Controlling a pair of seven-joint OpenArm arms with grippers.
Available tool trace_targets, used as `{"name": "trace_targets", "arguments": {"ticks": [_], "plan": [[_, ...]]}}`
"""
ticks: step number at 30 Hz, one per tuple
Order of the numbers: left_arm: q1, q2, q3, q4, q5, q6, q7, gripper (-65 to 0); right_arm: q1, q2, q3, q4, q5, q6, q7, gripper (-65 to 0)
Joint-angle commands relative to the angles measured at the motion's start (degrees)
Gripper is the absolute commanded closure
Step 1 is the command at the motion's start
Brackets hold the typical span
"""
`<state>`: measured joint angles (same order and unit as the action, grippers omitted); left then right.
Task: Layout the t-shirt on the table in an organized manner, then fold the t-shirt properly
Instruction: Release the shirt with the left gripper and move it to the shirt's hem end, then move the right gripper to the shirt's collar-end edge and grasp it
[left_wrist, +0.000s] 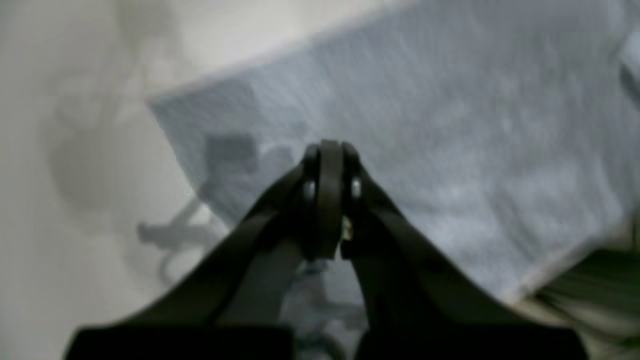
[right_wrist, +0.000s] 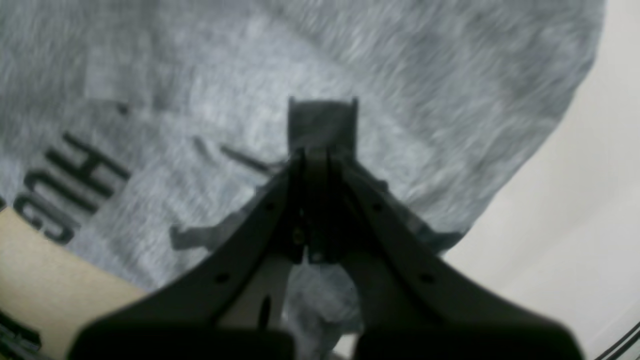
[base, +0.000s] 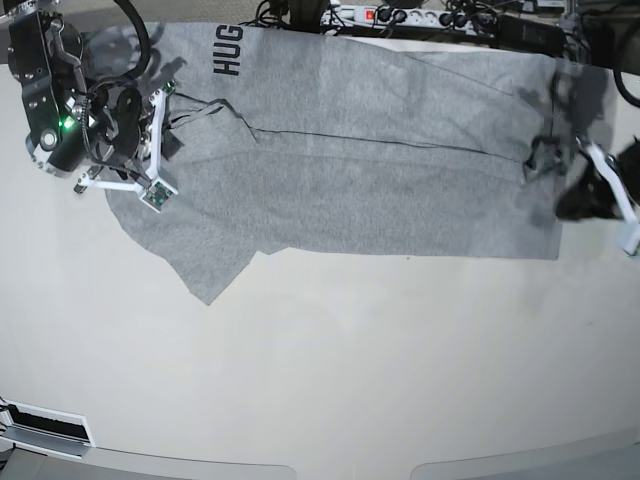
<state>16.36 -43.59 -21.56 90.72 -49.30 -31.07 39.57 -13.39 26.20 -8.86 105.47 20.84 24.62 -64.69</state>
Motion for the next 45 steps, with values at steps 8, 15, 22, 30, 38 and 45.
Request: {"name": "trace_targets", "arguments": {"ticks": [8, 15, 22, 30, 38, 45], "plan": [[-18.01, 0.61, -0.37, -30.88, -4.79, -0.42, -1.01, -23.6, 0.39, 0.5, 0.33, 0.98, 0.17, -1.9, 3.45, -13.7], [-32.02, 0.79, 6.4, -52.04, -2.86, -5.31, -6.36, -32.9, 0.37, 0.48, 0.33, 0.98, 0.17, -5.27, 4.7, -31.7], [-38.91, 5.11, 14.53, -59.56, 8.9, -1.16, -14.8, -32.9, 0.37, 0.48, 0.33, 0.98, 0.17, -5.55, 4.66, -31.7], [-39.06, 12.98, 16.31, -59.76, 15.21, 1.66, -17.59, -32.9, 0.39, 0.48, 0.33, 0.98, 0.15, -6.95, 4.48, -31.7], [-39.08, 13.2, 16.28, -59.67, 11.3, 0.68, -16.59, 0.0, 0.72, 0.48, 0.33, 0.42, -11.34, -13.55, 12.98, -35.6], [-39.08, 12.79, 16.31, -59.67, 14.16, 3.58, -16.61, 0.0, 9.18, 0.46, 0.33, -11.54, -13.84, -14.99, 19.04, -42.2]]}}
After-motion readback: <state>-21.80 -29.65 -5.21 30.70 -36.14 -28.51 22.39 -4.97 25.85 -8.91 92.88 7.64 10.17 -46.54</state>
